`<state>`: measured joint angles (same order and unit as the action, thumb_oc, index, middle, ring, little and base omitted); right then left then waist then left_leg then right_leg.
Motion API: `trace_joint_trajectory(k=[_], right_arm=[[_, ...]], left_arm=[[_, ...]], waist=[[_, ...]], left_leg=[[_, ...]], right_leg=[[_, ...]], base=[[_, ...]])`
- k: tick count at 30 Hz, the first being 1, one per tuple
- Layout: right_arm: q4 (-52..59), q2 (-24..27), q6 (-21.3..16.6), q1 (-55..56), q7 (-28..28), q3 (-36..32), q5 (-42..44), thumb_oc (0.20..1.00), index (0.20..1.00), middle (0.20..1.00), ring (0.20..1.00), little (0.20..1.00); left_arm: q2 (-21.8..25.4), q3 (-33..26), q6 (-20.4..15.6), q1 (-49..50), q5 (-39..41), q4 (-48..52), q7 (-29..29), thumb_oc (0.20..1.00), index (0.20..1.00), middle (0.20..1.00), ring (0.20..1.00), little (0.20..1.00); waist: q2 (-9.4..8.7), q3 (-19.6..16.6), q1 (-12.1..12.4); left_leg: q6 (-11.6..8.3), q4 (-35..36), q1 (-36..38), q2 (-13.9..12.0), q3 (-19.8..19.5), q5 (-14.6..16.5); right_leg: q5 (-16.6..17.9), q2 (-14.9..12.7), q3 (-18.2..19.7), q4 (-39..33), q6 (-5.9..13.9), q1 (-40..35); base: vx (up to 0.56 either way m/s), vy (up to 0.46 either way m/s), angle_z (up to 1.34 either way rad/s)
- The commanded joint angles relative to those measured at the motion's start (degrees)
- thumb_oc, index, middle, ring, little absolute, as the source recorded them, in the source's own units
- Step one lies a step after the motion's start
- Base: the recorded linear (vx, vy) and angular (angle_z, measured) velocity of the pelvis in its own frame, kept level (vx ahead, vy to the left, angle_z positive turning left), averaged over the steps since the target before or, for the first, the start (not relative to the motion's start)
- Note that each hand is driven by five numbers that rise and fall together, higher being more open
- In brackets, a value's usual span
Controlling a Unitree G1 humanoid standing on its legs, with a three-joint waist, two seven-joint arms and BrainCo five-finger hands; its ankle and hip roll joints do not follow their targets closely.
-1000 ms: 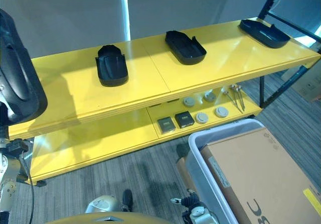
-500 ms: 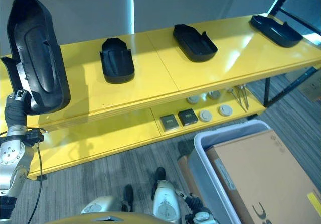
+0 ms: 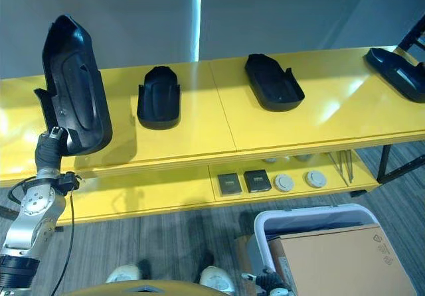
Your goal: Move parts from the plastic box to the shelf.
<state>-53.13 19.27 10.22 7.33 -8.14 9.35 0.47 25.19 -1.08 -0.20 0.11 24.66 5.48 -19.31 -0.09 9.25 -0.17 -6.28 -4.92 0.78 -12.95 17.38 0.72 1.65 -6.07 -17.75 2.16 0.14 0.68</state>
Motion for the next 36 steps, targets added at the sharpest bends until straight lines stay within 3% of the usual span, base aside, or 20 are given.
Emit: trace_joint_trajectory(k=[1, 5, 6, 7, 10, 11, 14, 18, 19, 20, 24, 28, 29, 32, 36], right_arm=[[-2.0, 3.0, -0.5, 2.1, -0.8, -0.9, -0.1, 1.0, 1.0, 1.0, 1.0, 1.0], [-1.5, 4.5, 0.0, 1.4, -0.2, -1.2, 0.6, 1.0, 1.0, 1.0, 1.0, 1.0], [-1.3, 4.8, 0.3, 0.9, 0.0, -1.1, 0.4, 1.0, 1.0, 1.0, 1.0, 1.0], [-1.3, 4.8, 0.7, 0.0, 0.5, -1.5, -0.7, 1.0, 1.0, 1.0, 1.0, 1.0], [-1.7, 4.7, 0.5, -0.4, 1.2, -2.2, -0.1, 1.0, 1.0, 1.0, 1.0, 1.0], [-1.5, 3.9, 0.6, -0.3, 1.5, -1.8, 1.4, 1.0, 1.0, 1.0, 1.0, 1.0], [-0.6, 3.2, 0.6, 0.5, 1.8, -1.5, 0.5, 1.0, 1.0, 1.0, 1.0, 1.0], [1.6, 1.6, 0.0, 2.5, 0.5, -1.2, 0.6, 1.0, 1.0, 1.0, 1.0, 1.0], [2.3, 1.4, 0.2, 2.7, 0.5, -1.2, 0.5, 1.0, 1.0, 1.0, 1.0, 1.0], [2.9, 1.2, 0.4, 3.0, 1.0, -1.5, -0.9, 1.0, 1.0, 1.0, 1.0, 1.0], [3.3, 1.7, -0.9, 4.1, 1.7, -0.8, -3.3, 1.0, 1.0, 1.0, 1.0, 1.0], [2.3, 2.3, -1.0, 4.0, 2.1, -0.4, -4.9, 1.0, 1.0, 1.0, 1.0, 1.0], [1.9, 3.7, -0.5, 3.6, 2.4, 0.3, -4.3, 1.0, 1.0, 1.0, 1.0, 1.0], [3.1, 4.7, 1.3, 3.4, 3.1, 0.7, -4.4, 1.0, 1.0, 1.0, 1.0, 1.0], [5.0, 5.8, 3.6, 3.0, 4.0, 1.9, -3.1, 1.0, 1.0, 1.0, 1.0, 1.0]], left_arm=[[1.7, -2.9, -6.2, -3.1, 0.7, 3.5, -0.6, 0.2, 0.2, 0.2, 0.2, 0.2], [2.0, -3.0, -7.0, -3.2, 0.4, 2.9, -0.2, 0.2, 0.2, 0.2, 0.2, 0.2], [2.3, -3.1, -7.2, -3.5, 0.6, 2.5, 0.1, 0.2, 0.2, 0.2, 0.2, 0.2], [2.9, -3.3, -6.7, -3.9, 0.2, 2.4, 0.5, 0.2, 0.2, 0.2, 0.2, 0.2], [3.6, -3.2, -5.4, -4.6, -1.0, 2.3, 0.8, 0.2, 0.2, 0.2, 0.2, 0.2], [4.5, -2.5, -4.4, -6.0, -2.7, 1.3, 1.7, 0.2, 0.2, 0.2, 0.2, 0.2], [5.9, -2.4, -3.1, -6.7, -3.0, 1.0, 1.9, 0.2, 0.2, 0.2, 0.2, 0.2], [8.6, -3.4, -1.7, -6.9, -3.6, -0.3, 2.6, 0.2, 0.2, 0.2, 0.2, 0.2], [9.3, -4.2, -1.2, -6.4, -3.8, -0.7, 3.2, 0.2, 0.2, 0.2, 0.2, 0.2], [9.7, -5.1, -1.0, -5.9, -4.2, -1.0, 3.4, 0.2, 0.2, 0.2, 0.2, 0.2], [12.7, -6.7, 4.6, -6.6, -7.0, -3.8, 3.2, 0.2, 0.2, 0.2, 0.2, 0.2], [14.7, -6.7, 9.3, -8.1, -11.9, -6.2, 1.6, 0.2, 0.2, 0.2, 0.2, 0.2], [15.9, -5.0, 12.5, -10.4, -12.6, -9.9, -0.4, 0.2, 0.2, 0.2, 0.2, 0.2], [16.5, -3.3, 15.8, -12.3, -14.9, -14.2, -0.5, 0.2, 0.2, 0.2, 0.2, 0.2], [16.9, 2.7, 21.1, -20.5, -16.4, -30.1, 1.0, 0.2, 0.2, 0.2, 0.2, 0.2]], waist=[[1.35, -0.9, -0.1], [2.59, -0.3, -0.5], [2.63, 0.1, -0.7], [2.52, 0.7, -0.2], [2.34, 1.2, 0.3], [1.83, 2.0, 0.4], [1.43, 2.6, 0.6], [0.68, 3.6, 1.2], [0.76, 3.9, 1.5], [0.66, 4.0, 1.6], [0.53, 3.3, -0.2], [0.49, 2.1, -0.5], [0.5, 1.0, -1.2], [0.34, 0.1, -1.7], [0.47, -1.3, -4.3]], left_leg=[[-1.78, 4.9, -0.5, -4.4, -0.2, -10.0], [-2.77, 5.8, -0.7, -7.6, -1.6, -12.5], [-2.35, 4.1, -0.8, -7.5, -2.2, -10.9], [-1.24, 0.7, -1.2, -4.8, -4.2, -6.0], [-0.76, -3.5, -2.5, -3.1, -4.6, -3.2], [0.39, -8.1, -4.4, -1.2, -5.1, -0.7], [1.46, -9.9, -4.9, 1.0, -5.3, 1.3], [4.42, -10.6, -4.7, 5.9, -4.6, 4.3], [5.0, -10.2, -4.2, 6.6, -3.8, 4.9], [5.58, -9.7, -3.6, 7.2, -2.9, 5.2], [6.48, -5.9, -1.5, 9.4, -1.7, 4.8], [6.33, -3.7, -0.6, 9.5, -1.0, 3.7], [5.33, -2.7, -0.5, 8.6, -1.2, 2.6], [4.47, -1.8, 0.0, 7.4, -0.3, 1.8], [3.51, 0.5, 2.0, 5.5, 2.0, 0.8]], right_leg=[[-2.0, -2.1, 2.6, 2.1, 6.19, -1.0], [-4.1, -4.1, 3.3, 6.7, 6.33, 0.3], [-4.5, -5.5, 3.9, 8.6, 6.65, 1.2], [-4.5, -8.7, 5.6, 12.0, 8.43, 3.2], [-3.9, -11.5, 6.0, 14.0, 9.68, 3.7], [-2.9, -13.6, 7.1, 13.9, 10.7, 2.5], [-0.7, -16.0, 7.5, 13.6, 11.25, 2.0], [6.1, -20.4, 7.3, 14.0, 12.3, 2.7], [5.8, -20.6, 6.3, 14.8, 12.43, 2.8], [6.2, -20.2, 5.6, 15.2, 12.61, 3.2], [3.9, -12.7, 6.0, 12.8, 12.42, 4.8], [3.6, -11.0, 6.0, 8.9, 12.32, 3.5], [1.9, -8.8, 6.9, 5.9, 11.88, 2.2], [1.4, -7.9, 6.6, 3.5, 11.52, 0.8], [0.8, -6.2, 7.0, 1.6, 10.88, -0.5]], base=[[-0.03, 0.295, 0.15], [0.03, 0.412, 0.07], [0.04, 0.703, 0.0], [0.03, 0.614, -0.15], [0.05, 0.479, -0.14], [0.07, 0.372, 0.04], [0.04, 0.316, 0.06], [-0.02, 0.304, -0.09], [-0.03, 0.233, -0.12], [-0.01, 0.231, -0.4], [0.04, 0.078, -0.46], [0.06, -0.071, -0.02], [0.07, -0.136, -0.09], [0.12, -0.147, -0.03], [0.13, -0.114, -0.01]])
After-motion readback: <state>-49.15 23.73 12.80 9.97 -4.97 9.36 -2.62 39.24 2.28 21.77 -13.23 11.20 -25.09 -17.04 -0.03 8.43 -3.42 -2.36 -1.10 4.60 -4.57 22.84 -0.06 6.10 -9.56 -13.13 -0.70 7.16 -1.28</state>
